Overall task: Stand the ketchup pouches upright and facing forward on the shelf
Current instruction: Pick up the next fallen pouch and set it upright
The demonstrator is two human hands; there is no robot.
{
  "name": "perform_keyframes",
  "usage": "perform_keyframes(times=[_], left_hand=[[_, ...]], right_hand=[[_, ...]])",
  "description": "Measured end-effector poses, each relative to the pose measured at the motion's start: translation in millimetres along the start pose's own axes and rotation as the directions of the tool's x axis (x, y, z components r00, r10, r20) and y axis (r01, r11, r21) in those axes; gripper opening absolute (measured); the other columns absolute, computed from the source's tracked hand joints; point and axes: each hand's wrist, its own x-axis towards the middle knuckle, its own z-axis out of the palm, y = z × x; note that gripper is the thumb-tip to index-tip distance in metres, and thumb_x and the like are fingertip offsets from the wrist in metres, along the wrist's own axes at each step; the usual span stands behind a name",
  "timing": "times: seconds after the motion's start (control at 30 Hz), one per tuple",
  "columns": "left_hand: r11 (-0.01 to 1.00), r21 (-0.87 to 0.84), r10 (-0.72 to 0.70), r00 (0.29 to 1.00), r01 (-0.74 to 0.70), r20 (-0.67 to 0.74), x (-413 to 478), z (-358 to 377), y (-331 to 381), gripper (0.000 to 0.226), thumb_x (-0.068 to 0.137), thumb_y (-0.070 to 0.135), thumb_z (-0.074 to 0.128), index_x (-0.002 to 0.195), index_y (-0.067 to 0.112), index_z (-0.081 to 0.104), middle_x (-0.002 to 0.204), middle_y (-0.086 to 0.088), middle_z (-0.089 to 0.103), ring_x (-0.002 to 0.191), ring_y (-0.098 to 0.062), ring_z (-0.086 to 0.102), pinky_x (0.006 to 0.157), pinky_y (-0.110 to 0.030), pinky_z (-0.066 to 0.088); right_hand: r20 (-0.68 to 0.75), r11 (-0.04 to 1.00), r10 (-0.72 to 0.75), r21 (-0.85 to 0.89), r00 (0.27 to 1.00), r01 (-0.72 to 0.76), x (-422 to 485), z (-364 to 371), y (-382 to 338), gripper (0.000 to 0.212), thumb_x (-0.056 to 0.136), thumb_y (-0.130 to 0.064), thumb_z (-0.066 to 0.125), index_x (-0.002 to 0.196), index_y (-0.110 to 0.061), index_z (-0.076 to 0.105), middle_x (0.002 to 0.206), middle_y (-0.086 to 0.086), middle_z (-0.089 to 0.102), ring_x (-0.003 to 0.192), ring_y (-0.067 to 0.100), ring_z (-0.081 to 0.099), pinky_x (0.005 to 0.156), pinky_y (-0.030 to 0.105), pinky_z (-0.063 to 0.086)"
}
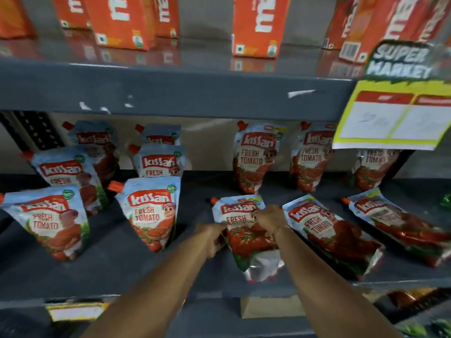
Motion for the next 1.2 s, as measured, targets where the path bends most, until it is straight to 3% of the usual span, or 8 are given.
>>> perform_keyframes(times=[0.13,0.3,0.57,0.7,0.8,0.93,1.07,1.2], left_hand=[[0.981,0.018,0.192,0.980,-0.191,-0.051,-4.5,12.1,8.6,0.014,0.085,-0.002,0.059,0.077,0.010,0.057,0.079,-0.010,0.061,0.070,-0.020,0.057,0.057,-0.027,0.050],[0.738,0.193,0.667,0.742,-0.647,-0.064,-32.7,25.0,20.6,0.018,0.085,0.008,0.064,0.103,0.006,0.067,0.102,-0.010,0.070,0.095,-0.023,0.066,0.087,-0.037,0.053],[0.699,0.335,0.715,0.593,-0.632,-0.371,-25.0,55.7,-11.2,0.010,0.087,0.010,0.057,0.095,0.005,0.059,0.091,-0.007,0.065,0.095,-0.024,0.062,0.078,-0.034,0.049],[0.931,0.004,0.269,0.681,-0.364,-0.681,-24.0,93.5,-47.7,0.031,0.079,0.004,0.060,0.107,-0.009,0.059,0.106,-0.024,0.064,0.103,-0.035,0.062,0.082,-0.037,0.050],[0.988,0.035,0.152,0.872,-0.153,-0.466,-27.1,138.6,-67.9,0.032,0.087,0.001,0.047,0.119,-0.005,0.053,0.094,-0.019,0.063,0.083,-0.031,0.061,0.072,-0.032,0.048],[0.997,0.083,-0.008,0.999,0.012,-0.050,-29.1,184.3,-66.4,0.019,0.085,-0.003,0.051,0.099,0.008,0.055,0.084,-0.009,0.053,0.075,-0.020,0.051,0.067,-0.029,0.040],[0.999,-0.038,0.006,1.000,-0.006,-0.008,-17.0,199.9,-63.1,0.030,0.085,-0.003,0.058,0.114,0.003,0.055,0.093,-0.010,0.059,0.075,-0.020,0.055,0.063,-0.031,0.050],[0.961,0.083,0.272,0.956,-0.263,-0.109,-11.0,204.9,-45.5,0.008,0.079,0.003,0.068,0.078,0.006,0.061,0.090,-0.012,0.068,0.087,-0.027,0.064,0.080,-0.041,0.053]], right_hand=[[-0.085,0.956,-0.095,0.270,0.992,0.115,6.6,-17.9,3.8,0.020,0.080,-0.012,0.057,0.077,0.007,0.063,0.091,0.027,0.066,0.083,0.028,0.061,0.065,0.032,0.043],[-0.343,0.806,-0.327,0.386,0.881,0.449,-18.6,-49.3,1.5,0.028,0.091,-0.007,0.048,0.117,0.001,0.049,0.099,0.011,0.061,0.092,0.021,0.058,0.067,0.019,0.037],[-0.273,0.717,-0.521,0.376,0.809,0.588,-15.3,-57.1,42.2,0.034,0.091,-0.002,0.047,0.124,-0.002,0.042,0.096,-0.003,0.056,0.095,0.018,0.057,0.074,0.018,0.044],[-0.240,0.831,-0.478,0.190,0.845,0.523,2.7,-84.6,68.0,0.034,0.088,-0.004,0.045,0.122,-0.006,0.051,0.115,0.016,0.063,0.107,0.031,0.059,0.092,0.038,0.046],[-0.195,0.965,-0.204,-0.205,0.959,0.163,27.3,-109.4,95.6,0.039,0.086,-0.022,0.046,0.122,-0.008,0.050,0.125,0.018,0.058,0.116,0.039,0.054,0.099,0.045,0.042],[0.016,0.980,-0.016,-0.200,1.000,0.019,47.4,-129.8,115.6,0.046,0.086,-0.027,0.045,0.125,-0.004,0.052,0.131,0.019,0.056,0.118,0.038,0.054,0.099,0.041,0.045],[-0.114,0.995,-0.097,-0.047,0.989,0.093,52.1,-140.2,125.0,0.027,0.088,-0.015,0.050,0.099,0.006,0.062,0.100,0.022,0.066,0.100,0.038,0.060,0.072,0.032,0.043],[-0.367,0.958,-0.219,0.094,0.904,0.270,43.3,-147.3,126.5,0.020,0.087,-0.010,0.054,0.095,0.005,0.064,0.095,0.024,0.066,0.095,0.038,0.062,0.069,0.027,0.041]])
